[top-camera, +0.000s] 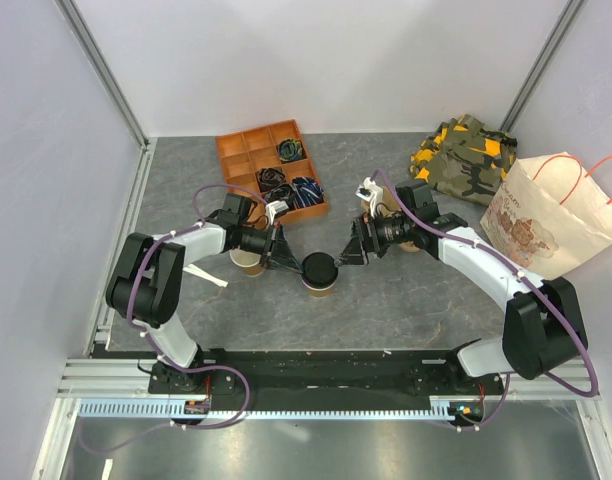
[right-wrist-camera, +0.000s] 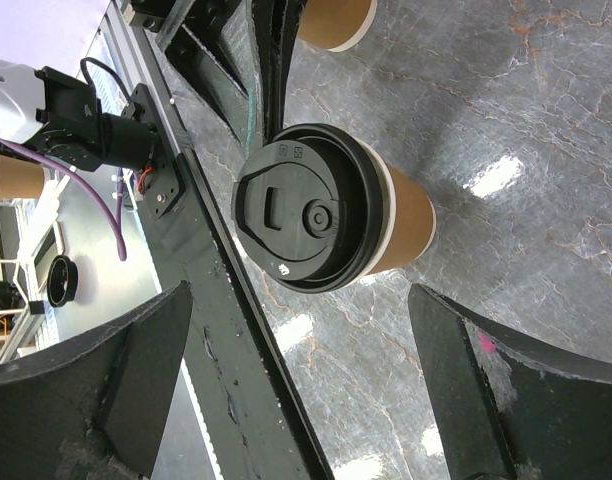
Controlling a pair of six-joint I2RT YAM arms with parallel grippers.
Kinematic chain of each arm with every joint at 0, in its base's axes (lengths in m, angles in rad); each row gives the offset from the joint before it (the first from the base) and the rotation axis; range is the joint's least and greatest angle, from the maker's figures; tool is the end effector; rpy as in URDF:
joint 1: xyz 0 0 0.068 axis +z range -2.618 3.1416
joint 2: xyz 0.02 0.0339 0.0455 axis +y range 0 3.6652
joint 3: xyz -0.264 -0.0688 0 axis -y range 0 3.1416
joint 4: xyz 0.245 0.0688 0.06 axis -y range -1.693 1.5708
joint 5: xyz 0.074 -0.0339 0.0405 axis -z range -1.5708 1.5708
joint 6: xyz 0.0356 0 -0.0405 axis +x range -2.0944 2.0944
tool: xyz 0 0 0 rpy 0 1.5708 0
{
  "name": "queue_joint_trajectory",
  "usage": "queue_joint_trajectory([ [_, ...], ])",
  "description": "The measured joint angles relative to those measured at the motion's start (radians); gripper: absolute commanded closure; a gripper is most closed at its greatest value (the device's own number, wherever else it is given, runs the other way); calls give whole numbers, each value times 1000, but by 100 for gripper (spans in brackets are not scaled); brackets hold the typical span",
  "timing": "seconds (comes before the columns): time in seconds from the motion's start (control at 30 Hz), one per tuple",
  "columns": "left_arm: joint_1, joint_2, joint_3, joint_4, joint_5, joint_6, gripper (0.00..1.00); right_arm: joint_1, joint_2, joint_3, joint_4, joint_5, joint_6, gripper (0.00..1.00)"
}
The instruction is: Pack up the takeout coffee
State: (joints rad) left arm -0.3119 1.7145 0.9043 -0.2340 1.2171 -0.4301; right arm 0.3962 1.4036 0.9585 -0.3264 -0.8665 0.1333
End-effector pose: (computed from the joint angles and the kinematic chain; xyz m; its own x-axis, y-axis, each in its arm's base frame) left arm 0.2882 -0.1280 0.1640 -0.9793 0.1640 -0.1187 0.1614 0.2787 -0.9467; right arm 0.2595 0.1379 0.2548 -0.7377 -0.2153 -0.6399 -0.6617 0.4188 0.6219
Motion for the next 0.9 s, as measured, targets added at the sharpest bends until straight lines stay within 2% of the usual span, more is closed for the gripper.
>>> queue_joint_trajectory([
  [0.33, 0, 11, 0, -18, -12, 1, 90, 0, 0, 0, 0, 0, 0, 2],
  [0.73, 0, 14, 11, -45, -12, 10, 76, 0, 0, 0, 0, 0, 0, 2],
  [0.9, 3, 14, 14, -52, -13, 18, 74, 0, 0, 0, 0, 0, 0, 2],
])
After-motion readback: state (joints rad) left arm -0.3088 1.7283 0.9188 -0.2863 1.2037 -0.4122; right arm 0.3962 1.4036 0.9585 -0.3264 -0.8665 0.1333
